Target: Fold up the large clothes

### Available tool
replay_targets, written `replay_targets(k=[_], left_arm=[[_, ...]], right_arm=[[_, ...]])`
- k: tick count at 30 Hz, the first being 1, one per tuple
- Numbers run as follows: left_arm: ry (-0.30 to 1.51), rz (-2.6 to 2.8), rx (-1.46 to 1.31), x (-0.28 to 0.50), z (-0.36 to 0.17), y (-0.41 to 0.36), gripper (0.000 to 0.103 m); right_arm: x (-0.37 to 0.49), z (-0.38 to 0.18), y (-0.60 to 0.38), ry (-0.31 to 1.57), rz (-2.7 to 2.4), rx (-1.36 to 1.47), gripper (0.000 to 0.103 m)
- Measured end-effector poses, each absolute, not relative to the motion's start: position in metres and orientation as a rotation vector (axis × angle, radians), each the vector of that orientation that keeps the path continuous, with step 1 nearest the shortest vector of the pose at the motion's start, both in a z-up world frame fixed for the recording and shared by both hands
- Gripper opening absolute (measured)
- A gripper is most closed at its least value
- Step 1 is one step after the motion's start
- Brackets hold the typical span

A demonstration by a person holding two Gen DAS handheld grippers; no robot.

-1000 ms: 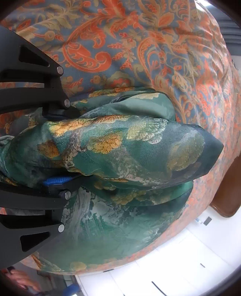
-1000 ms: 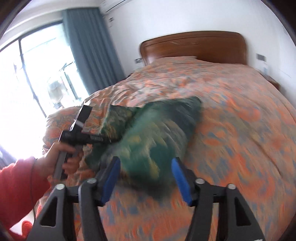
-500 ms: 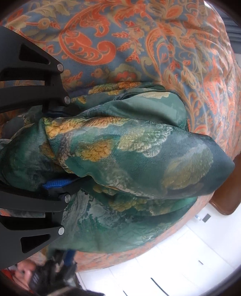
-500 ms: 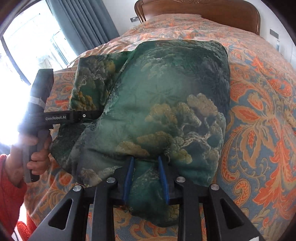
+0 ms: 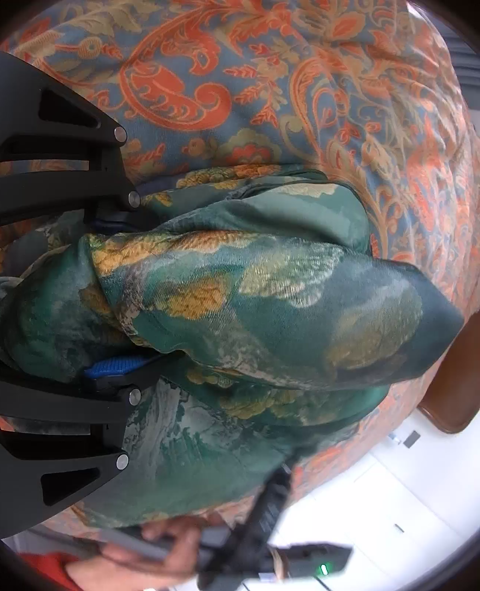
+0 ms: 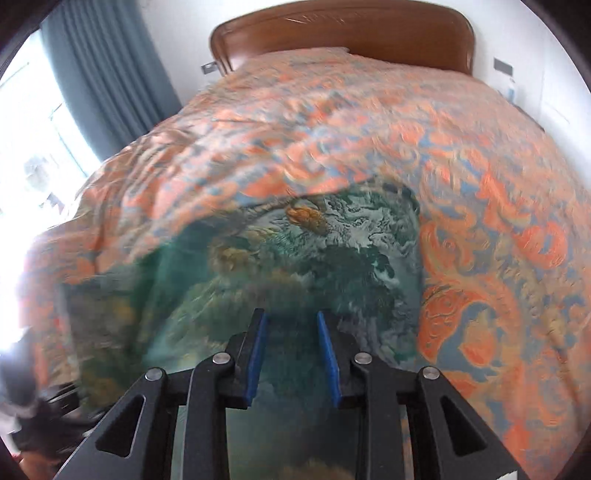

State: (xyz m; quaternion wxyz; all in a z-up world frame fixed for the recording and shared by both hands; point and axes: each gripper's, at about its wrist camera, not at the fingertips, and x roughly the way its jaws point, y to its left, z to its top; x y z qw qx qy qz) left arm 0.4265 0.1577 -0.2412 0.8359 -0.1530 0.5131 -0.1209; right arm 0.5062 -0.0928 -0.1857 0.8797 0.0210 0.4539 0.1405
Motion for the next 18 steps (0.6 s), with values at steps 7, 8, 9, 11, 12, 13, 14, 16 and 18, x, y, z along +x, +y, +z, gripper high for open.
replay_targets(k=[7,8,9,11,12,13,14,16,18], left_arm=[[1.09,-0.25,-0.326,0.434,-0.248,0.153,0.056],[1.09,-0.25,-0.323,0.434,-0.248,0.153,0.056],[1.089,-0.25,-0.322,0.434,-0.249,0.154,0.056],[1.086,-0.253,-0.328,0.435,-0.249,0.155,0.056],[1.086,-0.254,-0.33,0.436,-0.25,0.156,0.056],[1.085,-0.255,-0.331,0.436,-0.251,0.156,0.056],[1.085,-0.255,-0.332,0.437,-0.25,0.156,0.056],[1.085,-0.257,-0.332,0.434,-0.248,0.156,0.056],[1.084,-0.259,-0.336,0.434,-0.248,0.156,0.056]], right_arm=[[0.519,-0.217,-0.089,1.029,0.257,-0.043,0.028],[0.516,-0.215,-0.087,1.019,0.254,-0.062,0.028],[0.513,-0.212,-0.085,1.0,0.249,-0.082,0.028],[0.493,-0.196,-0.079,0.919,0.239,-0.147,0.029],[0.482,-0.188,-0.076,0.891,0.247,-0.17,0.03],[0.469,-0.18,-0.073,0.862,0.27,-0.193,0.03],[0.452,-0.171,-0.069,0.834,0.309,-0.206,0.03],[0.417,-0.158,-0.064,0.796,0.389,-0.222,0.03],[0.375,-0.151,-0.056,0.758,0.463,-0.245,0.03]])
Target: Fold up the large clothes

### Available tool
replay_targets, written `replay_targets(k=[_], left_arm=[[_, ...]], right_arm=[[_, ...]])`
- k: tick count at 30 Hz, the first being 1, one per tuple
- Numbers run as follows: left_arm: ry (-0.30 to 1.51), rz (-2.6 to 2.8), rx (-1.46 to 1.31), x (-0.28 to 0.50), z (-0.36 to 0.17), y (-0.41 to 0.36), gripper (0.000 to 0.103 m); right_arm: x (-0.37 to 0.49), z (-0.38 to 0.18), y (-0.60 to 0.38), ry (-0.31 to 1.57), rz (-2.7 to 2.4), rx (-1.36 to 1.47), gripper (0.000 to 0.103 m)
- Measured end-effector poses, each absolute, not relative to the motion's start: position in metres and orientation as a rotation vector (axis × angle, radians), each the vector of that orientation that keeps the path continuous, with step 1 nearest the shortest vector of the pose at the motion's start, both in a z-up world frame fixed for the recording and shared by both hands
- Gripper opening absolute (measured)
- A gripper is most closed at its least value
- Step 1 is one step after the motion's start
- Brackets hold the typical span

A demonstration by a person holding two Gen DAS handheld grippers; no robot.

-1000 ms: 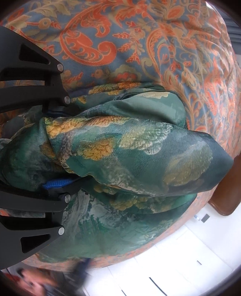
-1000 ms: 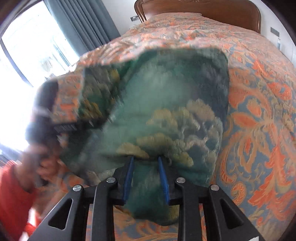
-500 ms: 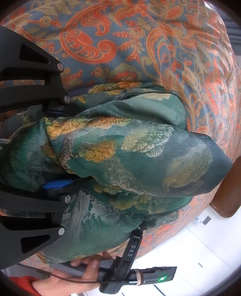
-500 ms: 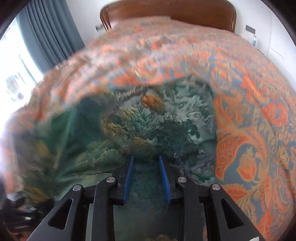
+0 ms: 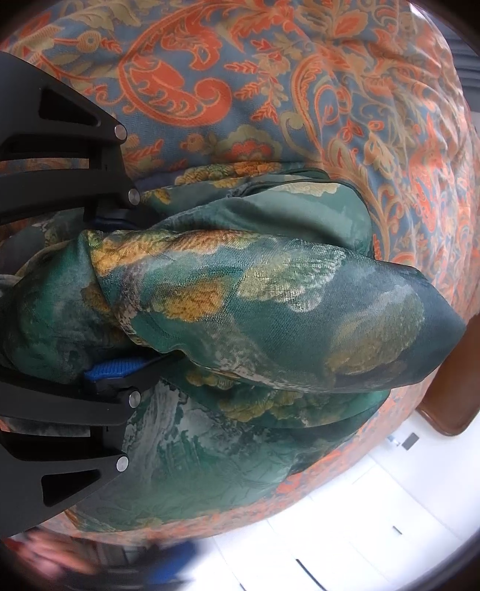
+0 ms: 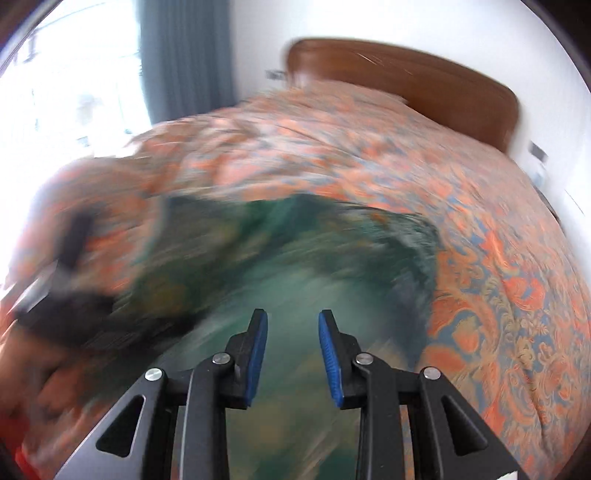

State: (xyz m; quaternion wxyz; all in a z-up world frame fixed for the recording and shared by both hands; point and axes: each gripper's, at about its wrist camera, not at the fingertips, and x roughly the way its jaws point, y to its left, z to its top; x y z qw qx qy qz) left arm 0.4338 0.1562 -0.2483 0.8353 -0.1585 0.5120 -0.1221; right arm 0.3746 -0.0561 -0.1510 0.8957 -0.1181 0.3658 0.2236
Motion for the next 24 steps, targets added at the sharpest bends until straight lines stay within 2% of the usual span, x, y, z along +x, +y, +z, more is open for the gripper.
replay_targets(k=[5,10,12,15,17,18,19,24], left_arm=[[1.081,-0.253,-0.329,0.427,-0.246,0.156,0.056],[1.08,-0.219,-0.283,0.426,-0.243,0.145,0.056],[1.068,-0.208,-0.285,0.425,-0.24,0.143,0.058],[1.026,-0.206,-0.309,0.415,-0.232,0.147,0.067],[0.991,-0.184,-0.314,0.405,-0.221,0.151,0.079],[0.976,-0.158,-0.301,0.4,-0.215,0.151,0.084],[0.951,-0.102,-0.274,0.393,-0.207,0.152,0.095],[0.864,-0.042,-0.259,0.367,-0.175,0.161,0.096]], right_arm=[[0.311,-0.172,-0.038,0.742,0.553,-0.281,0.03],[0.339,-0.218,-0.046,0.837,0.473,-0.187,0.027],[0.339,-0.222,-0.043,0.827,0.45,-0.21,0.027],[0.328,-0.213,-0.038,0.807,0.441,-0.252,0.03],[0.316,-0.197,-0.044,0.793,0.47,-0.214,0.043],[0.31,-0.188,-0.05,0.782,0.482,-0.19,0.054],[0.301,-0.178,-0.056,0.759,0.478,-0.172,0.061],[0.262,-0.148,-0.092,0.644,0.426,-0.138,0.065]])
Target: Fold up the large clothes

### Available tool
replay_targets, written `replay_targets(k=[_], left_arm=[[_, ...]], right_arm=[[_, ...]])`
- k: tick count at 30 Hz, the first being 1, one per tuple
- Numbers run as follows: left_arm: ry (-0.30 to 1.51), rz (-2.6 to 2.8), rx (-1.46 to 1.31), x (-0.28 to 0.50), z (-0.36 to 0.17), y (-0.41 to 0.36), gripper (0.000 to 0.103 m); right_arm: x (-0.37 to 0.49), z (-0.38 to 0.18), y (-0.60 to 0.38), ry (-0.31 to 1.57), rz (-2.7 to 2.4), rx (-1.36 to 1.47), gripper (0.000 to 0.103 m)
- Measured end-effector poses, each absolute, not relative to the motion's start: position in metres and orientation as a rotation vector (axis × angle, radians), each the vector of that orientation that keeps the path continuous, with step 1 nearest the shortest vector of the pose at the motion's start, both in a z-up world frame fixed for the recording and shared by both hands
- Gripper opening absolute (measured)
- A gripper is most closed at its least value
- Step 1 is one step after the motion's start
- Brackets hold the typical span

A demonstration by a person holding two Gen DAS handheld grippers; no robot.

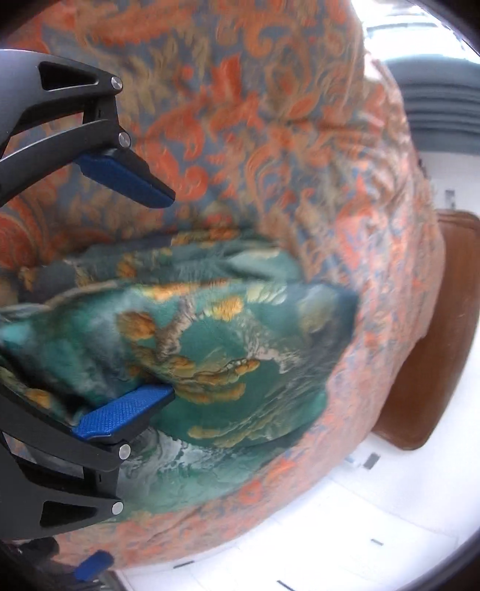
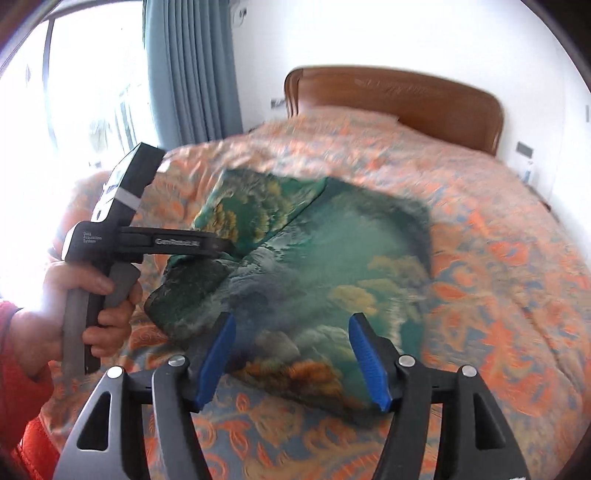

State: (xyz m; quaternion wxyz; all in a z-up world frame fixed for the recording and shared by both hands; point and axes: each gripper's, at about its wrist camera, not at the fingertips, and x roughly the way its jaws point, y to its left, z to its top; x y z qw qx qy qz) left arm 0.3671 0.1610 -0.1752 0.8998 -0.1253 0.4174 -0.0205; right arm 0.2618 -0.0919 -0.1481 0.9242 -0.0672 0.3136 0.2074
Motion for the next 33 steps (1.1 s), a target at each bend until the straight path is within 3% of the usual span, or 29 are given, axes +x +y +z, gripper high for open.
replay_targets(k=[8,19,27,33], left_arm=[[0.766,0.027,-0.131,0.338,-0.132,0.158,0.096],[0.723,0.021,-0.014,0.327,-0.115,0.142,0.096],[1.017,-0.334,-0.381,0.387,-0.16,0.195,0.097],[1.042,-0.458,-0.512,0.405,-0.196,0.212,0.097]], right_arm=[[0.223,-0.143,-0.135,0.598,0.352,-0.117,0.067],[0.21,-0.158,-0.149,0.649,0.33,-0.084,0.067],[0.257,-0.152,-0.189,0.734,0.359,0.072,0.067],[0.323,-0.158,-0.239,0.844,0.374,0.323,0.067]])
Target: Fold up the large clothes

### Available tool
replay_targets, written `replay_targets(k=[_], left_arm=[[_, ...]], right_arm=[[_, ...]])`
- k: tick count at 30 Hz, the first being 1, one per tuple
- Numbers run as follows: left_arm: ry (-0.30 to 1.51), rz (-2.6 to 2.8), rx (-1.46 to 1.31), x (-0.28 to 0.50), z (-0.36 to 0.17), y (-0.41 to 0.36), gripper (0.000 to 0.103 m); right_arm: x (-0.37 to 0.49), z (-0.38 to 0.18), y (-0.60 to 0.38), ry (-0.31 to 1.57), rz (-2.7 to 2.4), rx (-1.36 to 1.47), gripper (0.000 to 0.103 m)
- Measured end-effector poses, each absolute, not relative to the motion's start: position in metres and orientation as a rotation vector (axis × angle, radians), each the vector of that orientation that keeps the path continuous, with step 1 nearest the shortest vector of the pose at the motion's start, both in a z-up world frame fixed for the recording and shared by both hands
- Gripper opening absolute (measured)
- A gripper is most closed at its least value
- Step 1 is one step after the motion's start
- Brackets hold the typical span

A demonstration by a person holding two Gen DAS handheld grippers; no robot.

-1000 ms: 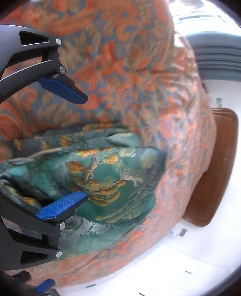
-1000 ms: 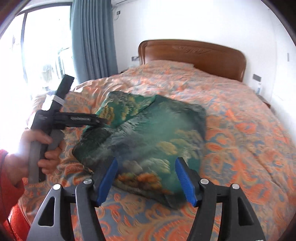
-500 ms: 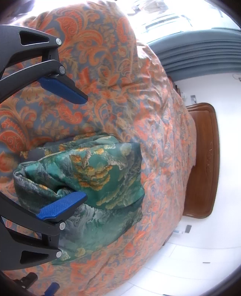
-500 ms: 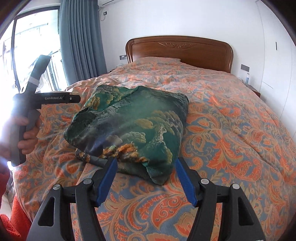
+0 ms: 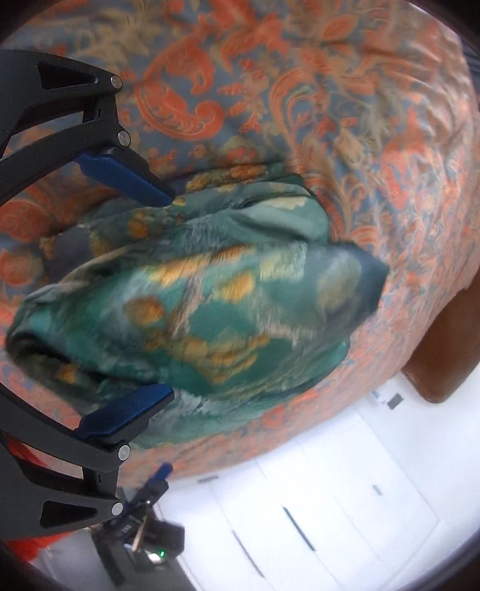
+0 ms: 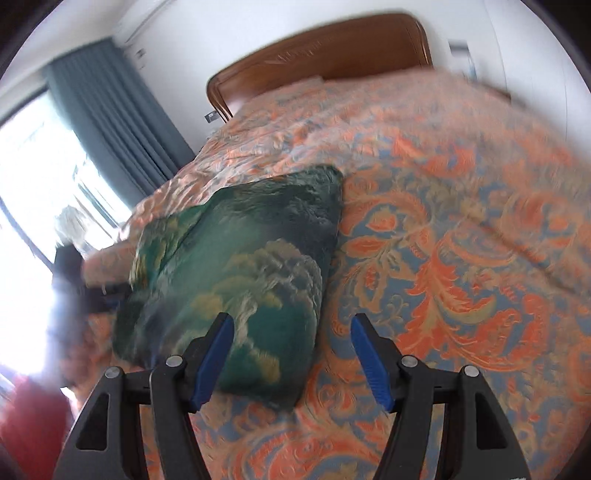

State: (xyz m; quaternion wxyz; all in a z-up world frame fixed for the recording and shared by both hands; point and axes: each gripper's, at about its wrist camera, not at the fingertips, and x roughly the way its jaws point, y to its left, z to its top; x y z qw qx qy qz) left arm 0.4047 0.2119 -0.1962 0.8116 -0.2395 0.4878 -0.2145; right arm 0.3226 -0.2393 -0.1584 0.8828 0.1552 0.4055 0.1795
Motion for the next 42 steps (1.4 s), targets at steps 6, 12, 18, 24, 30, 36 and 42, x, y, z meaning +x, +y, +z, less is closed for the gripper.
replay_targets(k=[6,12,18,24,30,36,42], left_arm=[[1.124,-0.463,-0.663,0.416,-0.254,0.223,0.103],[1.159,-0.466,-0.702,0.43,-0.275,0.223,0.103],[1.159,-0.438,-0.584,0.428,-0.249,0.204,0.067],[1.065,-0.47,-0.526,0.405,-0.197,0.202,0.055],[0.931,-0.499,-0.501,0.406,-0.135,0.204,0.055],[0.874,-0.493,-0.466,0.442,-0.11,0.189,0.056],[1.005,-0.46,-0.502,0.463,-0.178,0.167,0.058]], right_arm=[[0.393,-0.213,-0.228,1.035,0.608,0.546,0.072],[0.439,-0.264,-0.208,1.12,0.713,0.66,0.097],[0.452,-0.259,-0.185,1.107,0.735,0.557,0.078],[0.417,-0.201,-0.157,0.95,0.737,0.291,0.065],[0.396,-0.134,-0.148,0.774,0.771,0.23,0.065],[0.42,-0.09,-0.162,0.685,0.776,0.224,0.066],[0.458,-0.117,-0.183,0.775,0.744,0.271,0.066]])
